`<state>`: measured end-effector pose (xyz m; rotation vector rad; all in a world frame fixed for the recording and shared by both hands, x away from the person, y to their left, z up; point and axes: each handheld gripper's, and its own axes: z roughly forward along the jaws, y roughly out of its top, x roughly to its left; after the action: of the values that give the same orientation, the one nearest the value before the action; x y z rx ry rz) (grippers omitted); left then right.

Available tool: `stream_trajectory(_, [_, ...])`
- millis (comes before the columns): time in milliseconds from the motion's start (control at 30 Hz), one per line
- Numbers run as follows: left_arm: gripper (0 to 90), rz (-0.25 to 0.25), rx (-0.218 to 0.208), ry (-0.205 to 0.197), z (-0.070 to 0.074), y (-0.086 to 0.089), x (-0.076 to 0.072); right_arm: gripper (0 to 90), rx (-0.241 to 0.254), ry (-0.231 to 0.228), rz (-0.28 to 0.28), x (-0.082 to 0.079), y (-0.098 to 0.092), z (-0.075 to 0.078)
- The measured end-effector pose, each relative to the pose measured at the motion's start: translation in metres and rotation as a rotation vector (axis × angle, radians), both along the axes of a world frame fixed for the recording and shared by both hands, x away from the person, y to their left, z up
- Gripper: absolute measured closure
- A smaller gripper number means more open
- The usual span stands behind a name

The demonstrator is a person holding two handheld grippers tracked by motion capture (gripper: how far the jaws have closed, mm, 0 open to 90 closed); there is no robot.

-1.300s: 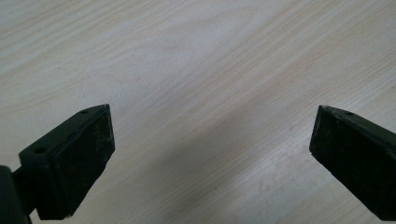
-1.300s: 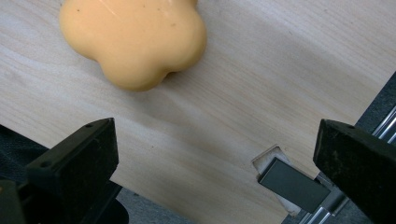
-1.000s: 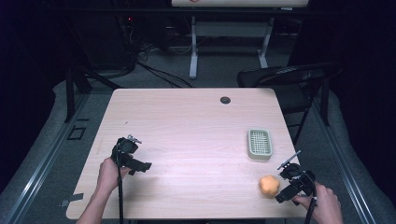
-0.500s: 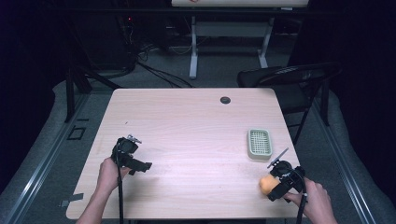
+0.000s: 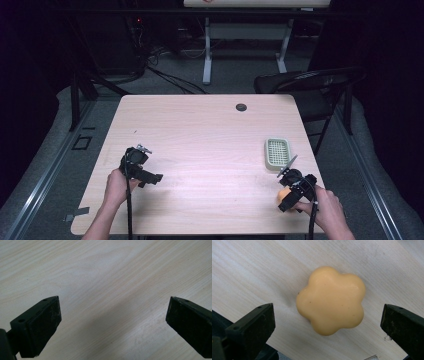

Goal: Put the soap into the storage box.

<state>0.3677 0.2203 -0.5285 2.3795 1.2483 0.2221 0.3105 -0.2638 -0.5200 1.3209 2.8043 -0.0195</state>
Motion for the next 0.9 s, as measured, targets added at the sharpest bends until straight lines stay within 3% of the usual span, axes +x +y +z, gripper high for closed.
stream_trajectory(33, [0.1,0.0,0.0,-0.001,0.0,0.0,0.0,0.0,-0.009,0.014,-0.006,0.001,0.0,0.001])
stream_trajectory(67, [0.1,-0.002,-0.001,-0.003,0.0,-0.001,0.0,0.0,0.056,-0.035,-0.073,-0.001,0.0,-0.006])
stream_trajectory(167, [0.1,-0.001,-0.002,-0.003,0.0,-0.001,0.0,0.0,0.059,-0.044,-0.085,0.001,-0.001,-0.008])
stream_trajectory(200, [0.1,-0.001,-0.002,-0.004,0.0,-0.001,0.0,0.0,0.061,-0.047,-0.086,0.001,-0.001,-0.009])
stream_trajectory(267, [0.1,-0.002,-0.001,-0.003,0.0,-0.001,0.0,0.0,0.018,-0.018,-0.051,0.005,0.0,-0.007])
stream_trajectory(367, [0.1,-0.002,0.0,0.0,0.0,0.0,0.0,0.0,0.049,-0.046,-0.075,0.004,0.002,-0.012])
stream_trajectory(500, [0.1,-0.003,-0.002,-0.001,0.0,0.0,0.0,0.0,0.013,-0.022,-0.039,0.007,0.005,-0.012])
stream_trajectory(633, [0.1,-0.003,-0.004,0.0,0.0,-0.001,0.0,0.0,0.013,-0.008,-0.044,0.007,0.006,-0.014])
stream_trajectory(833, [0.1,-0.008,-0.003,0.001,0.0,-0.001,0.0,0.0,0.038,-0.026,-0.064,0.007,0.005,-0.019])
stream_trajectory(900, [0.1,-0.007,-0.003,0.0,0.0,-0.001,0.0,0.0,0.024,-0.021,-0.053,0.008,0.004,-0.02])
